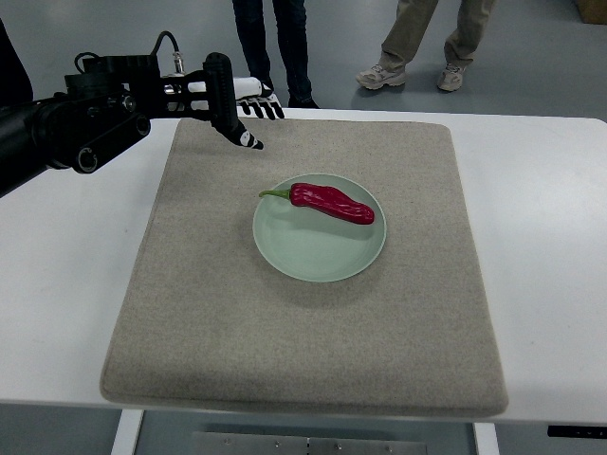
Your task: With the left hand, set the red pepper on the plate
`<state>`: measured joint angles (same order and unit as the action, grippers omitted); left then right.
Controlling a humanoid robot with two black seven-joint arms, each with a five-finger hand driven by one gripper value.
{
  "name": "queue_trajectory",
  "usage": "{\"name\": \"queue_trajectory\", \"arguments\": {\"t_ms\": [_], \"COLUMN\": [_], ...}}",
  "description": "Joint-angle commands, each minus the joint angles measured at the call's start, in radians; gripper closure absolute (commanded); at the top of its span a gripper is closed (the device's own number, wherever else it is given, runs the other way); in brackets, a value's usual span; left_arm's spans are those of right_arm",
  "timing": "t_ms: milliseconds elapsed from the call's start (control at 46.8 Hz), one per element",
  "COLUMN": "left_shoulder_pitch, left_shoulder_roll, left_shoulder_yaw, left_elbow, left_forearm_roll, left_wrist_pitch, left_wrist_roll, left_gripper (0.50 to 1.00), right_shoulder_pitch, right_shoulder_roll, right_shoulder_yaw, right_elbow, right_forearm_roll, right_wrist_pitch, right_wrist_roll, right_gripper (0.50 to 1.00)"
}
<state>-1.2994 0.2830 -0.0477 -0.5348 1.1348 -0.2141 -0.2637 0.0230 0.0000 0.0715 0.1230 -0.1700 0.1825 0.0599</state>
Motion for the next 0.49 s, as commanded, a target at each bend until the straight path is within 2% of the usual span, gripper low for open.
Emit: {"name": "queue_trajectory", "arguments": {"t_ms": [0, 43, 150, 342, 470], "left_shoulder_pitch": [0.005, 0.009, 0.026, 0.051, 0.075], "left_shoulder_roll": [-0.001, -0.002, -0.012, -0.019, -0.059], "left_shoulder_yaw": [-0.011, -0.011, -0.011, -0.012, -0.012], "left_elbow": [0.03, 0.041, 0.053, 0.096, 0.148], "left_forearm_roll": [-0.044, -0.076, -0.17, -0.326, -0.464], "left_wrist_pitch": [0.038, 0.058, 0.097, 0.153, 0.211], "left_wrist_roll": [0.0, 0.0, 0.0, 0.0, 0.003], "left_gripper": [0.652, 0.643, 0.574, 0.568, 0.568], "right_shoulder_pitch": [0.0, 0.0, 0.0, 0.0, 0.0], "right_shoulder_roll": [0.0, 0.0, 0.0, 0.0, 0.0], "right_shoulder_yaw": [0.001, 0.001, -0.001, -0.001, -0.001], "right_elbow": [0.0, 0.001, 0.0, 0.0, 0.0], "right_forearm_roll": [0.0, 0.0, 0.0, 0.0, 0.0], "right_wrist_pitch": [0.0, 0.0, 0.0, 0.0, 0.0], "right_wrist_roll": [0.0, 0.0, 0.0, 0.0, 0.0], "right_gripper": [0.568, 0.568, 0.568, 0.568, 0.568]}}
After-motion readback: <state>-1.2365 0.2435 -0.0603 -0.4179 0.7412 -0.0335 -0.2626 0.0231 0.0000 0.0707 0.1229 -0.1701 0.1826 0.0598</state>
